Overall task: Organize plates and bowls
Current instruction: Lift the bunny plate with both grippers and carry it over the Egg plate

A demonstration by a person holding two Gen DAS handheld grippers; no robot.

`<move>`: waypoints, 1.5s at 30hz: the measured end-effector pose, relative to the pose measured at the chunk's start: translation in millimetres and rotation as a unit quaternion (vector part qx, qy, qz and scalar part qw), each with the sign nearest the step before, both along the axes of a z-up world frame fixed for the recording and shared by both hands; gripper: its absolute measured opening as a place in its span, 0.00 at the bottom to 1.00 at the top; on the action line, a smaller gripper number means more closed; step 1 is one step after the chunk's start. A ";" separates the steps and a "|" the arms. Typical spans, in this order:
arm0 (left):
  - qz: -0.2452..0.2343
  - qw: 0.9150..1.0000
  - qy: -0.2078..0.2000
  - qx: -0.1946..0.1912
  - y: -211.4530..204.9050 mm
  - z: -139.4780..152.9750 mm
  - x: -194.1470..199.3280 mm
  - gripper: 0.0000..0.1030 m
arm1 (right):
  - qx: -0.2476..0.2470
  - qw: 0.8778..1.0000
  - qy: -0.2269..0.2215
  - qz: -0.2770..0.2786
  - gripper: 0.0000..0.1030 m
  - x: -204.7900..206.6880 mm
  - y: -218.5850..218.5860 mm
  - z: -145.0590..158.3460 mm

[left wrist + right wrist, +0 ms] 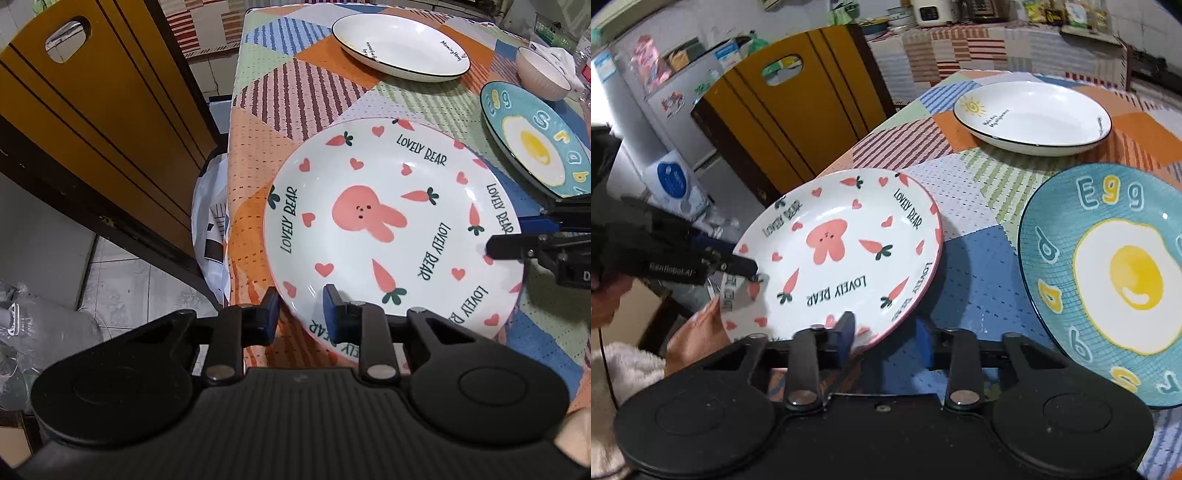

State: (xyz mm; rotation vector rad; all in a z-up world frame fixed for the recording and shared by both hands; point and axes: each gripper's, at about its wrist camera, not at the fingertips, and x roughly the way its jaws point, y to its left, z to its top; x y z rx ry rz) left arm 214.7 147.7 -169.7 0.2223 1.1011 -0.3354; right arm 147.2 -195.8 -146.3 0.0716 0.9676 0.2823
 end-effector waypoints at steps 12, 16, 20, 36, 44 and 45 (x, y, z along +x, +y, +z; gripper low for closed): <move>0.026 0.999 0.012 -0.022 0.3 -3.1 1.2 0.23 | 0.013 1.000 0.010 -0.013 0.25 16.3 -4.9 -5.8; 0.017 0.999 0.008 -0.027 -3.9 7.8 -10.2 0.23 | 0.029 0.999 0.013 0.006 0.25 12.5 -9.4 -1.5; 0.009 0.999 0.015 -0.049 -8.9 20.4 -21.5 0.23 | 0.031 0.999 0.002 0.007 0.25 2.5 -8.6 9.1; -0.066 0.995 -0.034 -0.073 -87.0 72.1 -41.3 0.23 | 0.024 0.998 -0.059 0.025 0.24 -44.5 -10.4 63.4; -0.078 0.992 -0.030 -0.098 -137.6 65.6 -24.3 0.23 | -0.002 0.998 -0.064 0.007 0.24 -40.3 -21.4 51.0; -0.080 0.991 -0.029 -0.100 -143.4 64.5 -20.9 0.23 | -0.003 0.998 -0.063 0.004 0.24 -36.8 -23.8 47.9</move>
